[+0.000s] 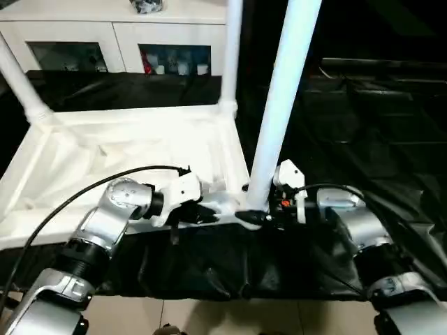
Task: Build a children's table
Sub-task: Rotate leg to tighten
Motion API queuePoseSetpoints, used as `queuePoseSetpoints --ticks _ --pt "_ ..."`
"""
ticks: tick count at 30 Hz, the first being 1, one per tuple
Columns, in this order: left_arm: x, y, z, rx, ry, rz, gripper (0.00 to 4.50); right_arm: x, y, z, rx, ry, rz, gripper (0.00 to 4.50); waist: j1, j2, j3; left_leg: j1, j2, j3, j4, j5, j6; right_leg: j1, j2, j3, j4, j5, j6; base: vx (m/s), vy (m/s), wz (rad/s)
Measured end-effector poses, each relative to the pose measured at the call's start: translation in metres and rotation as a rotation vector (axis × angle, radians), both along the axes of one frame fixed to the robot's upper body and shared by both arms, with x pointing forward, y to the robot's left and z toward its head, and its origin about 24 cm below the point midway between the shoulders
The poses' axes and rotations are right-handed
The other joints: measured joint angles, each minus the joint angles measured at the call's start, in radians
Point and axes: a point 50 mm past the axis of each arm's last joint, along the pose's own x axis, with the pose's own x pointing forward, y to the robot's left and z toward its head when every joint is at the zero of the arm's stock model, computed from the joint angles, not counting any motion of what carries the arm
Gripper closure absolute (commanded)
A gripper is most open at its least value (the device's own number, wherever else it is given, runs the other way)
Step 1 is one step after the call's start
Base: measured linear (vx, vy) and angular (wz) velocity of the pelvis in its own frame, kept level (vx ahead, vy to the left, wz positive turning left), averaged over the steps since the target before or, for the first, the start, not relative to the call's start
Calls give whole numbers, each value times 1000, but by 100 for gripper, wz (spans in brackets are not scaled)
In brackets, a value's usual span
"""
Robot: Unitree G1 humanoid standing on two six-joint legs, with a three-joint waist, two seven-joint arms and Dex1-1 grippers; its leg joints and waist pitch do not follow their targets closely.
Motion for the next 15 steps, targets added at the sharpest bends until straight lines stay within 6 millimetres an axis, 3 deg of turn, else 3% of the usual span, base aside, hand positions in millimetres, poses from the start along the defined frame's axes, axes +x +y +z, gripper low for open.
queuePoseSetpoints --ticks 6,13,15 --pt "-1 3 0 2 11 -14 450 -1 1 1 -7 3 25 176 0 0 0 0 0 0 0 0 0 0 0 0 0 0 0 0 0 0" --pt "-2 2 -1 -3 19 -9 450 -2 0 0 3 8 14 188 2 0 0 0 0 0 0 0 0 0 0 0 0 0 0 0 0 0" --pt "0 0 -2 -5 14 19 450 -3 -1 -5 37 18 -62 188 4 0 0 1 0 0 0 0 0 3 0 0 0 0 0 0 0 0"
